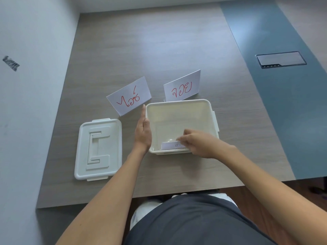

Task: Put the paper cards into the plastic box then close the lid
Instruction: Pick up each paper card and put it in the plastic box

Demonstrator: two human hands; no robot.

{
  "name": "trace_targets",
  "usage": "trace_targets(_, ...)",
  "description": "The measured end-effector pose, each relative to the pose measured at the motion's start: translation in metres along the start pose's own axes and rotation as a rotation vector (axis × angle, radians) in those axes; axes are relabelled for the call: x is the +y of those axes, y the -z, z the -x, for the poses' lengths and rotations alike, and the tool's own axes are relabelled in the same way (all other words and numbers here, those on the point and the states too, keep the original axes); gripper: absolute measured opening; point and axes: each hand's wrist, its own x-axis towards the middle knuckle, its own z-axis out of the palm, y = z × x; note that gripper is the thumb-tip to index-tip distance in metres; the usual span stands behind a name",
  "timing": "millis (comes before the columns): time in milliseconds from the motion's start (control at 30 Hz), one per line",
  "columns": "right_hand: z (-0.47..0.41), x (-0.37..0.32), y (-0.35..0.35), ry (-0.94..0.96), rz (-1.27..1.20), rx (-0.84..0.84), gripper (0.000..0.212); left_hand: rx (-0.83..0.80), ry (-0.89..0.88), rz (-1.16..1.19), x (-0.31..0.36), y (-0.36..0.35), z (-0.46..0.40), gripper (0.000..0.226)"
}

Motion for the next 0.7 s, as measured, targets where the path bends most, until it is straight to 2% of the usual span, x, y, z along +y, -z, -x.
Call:
trace_targets(133, -0.008, -0.017, 0.013, -0.07, -0.079, -0.19, 0.036, -0.004, 0.003, -0.016, 0.0, 0.001, -0.001, 0.05)
trace_targets(200, -0.023, -0.022, 0.028, -0.072, -0.116, -0.166, 0.036, -0.006, -0.004, -0.018, 0.0, 0.0, -0.002, 0.05)
trace_targets(400, -0.094, -0.004, 0.069, -0.011, -0.182, 0.422, 0.032, -0.017, -0.003, -0.017, 0.0, 0.001, -0.003, 0.05)
trace_targets(500, -0.13, 0.014, 0.087, -0.002, -0.156, 0.568, 0.025, -0.026, -0.004, -0.001, -0.001, 0.001, -0.003, 0.05)
trace_targets(567, -0.154, 0.028, 0.098, -0.047, -0.019, 0.547, 0.033, -0.03, 0.003, 0.004, -0.001, 0.002, -0.002, 0.05)
trace_targets(700, -0.182, 0.059, 0.109, -0.223, 0.269, 0.336, 0.061, -0.032, 0.011, -0.004, 0.0, 0.002, -0.002, 0.049)
